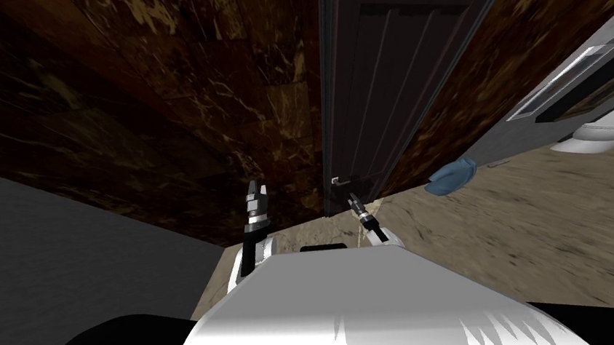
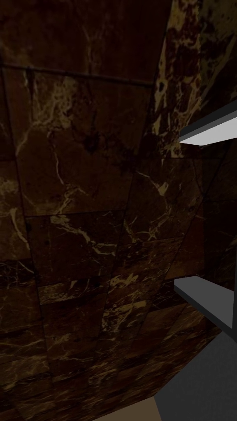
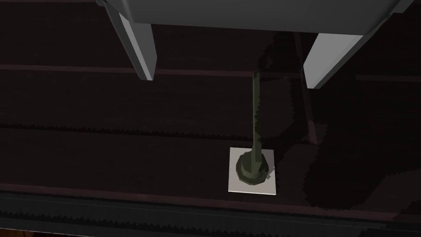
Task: Pull the door open
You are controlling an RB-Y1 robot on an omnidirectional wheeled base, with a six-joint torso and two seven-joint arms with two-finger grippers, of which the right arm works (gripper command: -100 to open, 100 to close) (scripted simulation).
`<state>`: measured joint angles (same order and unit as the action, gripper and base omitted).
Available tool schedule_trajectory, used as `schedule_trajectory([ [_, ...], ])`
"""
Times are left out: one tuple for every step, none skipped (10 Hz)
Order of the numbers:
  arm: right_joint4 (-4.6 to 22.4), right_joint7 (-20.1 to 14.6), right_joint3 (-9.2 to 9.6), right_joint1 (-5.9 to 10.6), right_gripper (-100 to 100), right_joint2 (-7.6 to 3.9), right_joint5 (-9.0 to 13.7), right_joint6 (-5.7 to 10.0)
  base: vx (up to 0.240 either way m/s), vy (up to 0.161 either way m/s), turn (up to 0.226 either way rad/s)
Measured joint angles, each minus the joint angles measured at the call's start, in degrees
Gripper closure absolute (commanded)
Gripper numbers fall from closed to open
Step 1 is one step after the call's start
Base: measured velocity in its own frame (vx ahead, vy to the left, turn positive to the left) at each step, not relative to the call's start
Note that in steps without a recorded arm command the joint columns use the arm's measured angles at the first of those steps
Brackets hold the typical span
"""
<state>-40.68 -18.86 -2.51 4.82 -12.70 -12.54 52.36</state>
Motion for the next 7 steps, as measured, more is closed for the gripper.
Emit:
schedule_trajectory([
  [0.5,-0.5,0.02,-0.02,-100,-0.12,-0.2,-0.06,0.093,-0.026,0.034],
  [1.2,-1.1,0.02,0.14,-100,-0.37,-0.4,-0.17,0.056,-0.02,0.007],
  [2.1,-1.4,-0.04,0.51,-100,-0.58,-0.4,0.04,0.047,-0.021,0.019],
  [3.8,-1.6,-0.14,1.17,-100,-0.73,-0.5,0.56,0.057,-0.027,0.034],
  [5.4,-1.8,-0.24,1.76,-100,-0.92,-0.6,1.11,0.063,-0.031,0.026],
  [6.7,-2.2,-0.3,2.32,-100,-1.11,-0.7,1.45,0.077,-0.022,0.022],
  [7.1,-2.6,-0.3,2.31,-100,-1.25,-0.8,1.43,0.066,-0.021,0.02],
])
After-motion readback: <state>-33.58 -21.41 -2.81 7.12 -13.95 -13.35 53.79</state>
